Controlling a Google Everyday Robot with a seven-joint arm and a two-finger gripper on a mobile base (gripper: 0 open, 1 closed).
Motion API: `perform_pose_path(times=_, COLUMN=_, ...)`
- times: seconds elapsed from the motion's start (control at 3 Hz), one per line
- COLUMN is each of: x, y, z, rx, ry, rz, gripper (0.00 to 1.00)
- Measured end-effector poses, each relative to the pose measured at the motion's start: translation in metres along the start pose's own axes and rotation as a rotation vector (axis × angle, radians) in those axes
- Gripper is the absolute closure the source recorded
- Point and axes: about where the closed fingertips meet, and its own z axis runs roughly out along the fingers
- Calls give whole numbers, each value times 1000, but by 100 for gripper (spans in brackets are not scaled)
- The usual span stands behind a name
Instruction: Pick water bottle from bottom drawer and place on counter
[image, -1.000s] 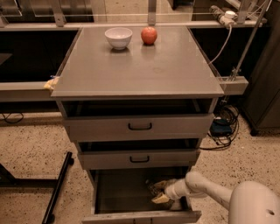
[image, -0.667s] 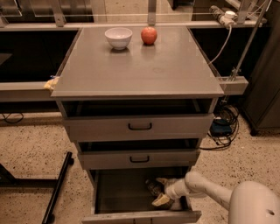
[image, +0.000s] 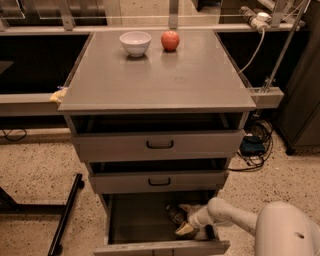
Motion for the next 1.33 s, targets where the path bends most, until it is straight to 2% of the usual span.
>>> perform_pose_path(times=0.33, x=16, y=-3, z=7, rx=20, ry=67, rz=-12, gripper=31)
perform_pose_path(times=1.0, x=53, y=-6, z=17, rx=30, ry=168, rz=17, gripper=30)
perform_pose_path(times=1.33, x=55, y=-5, z=16, rx=29, ry=172, rz=19, gripper=50)
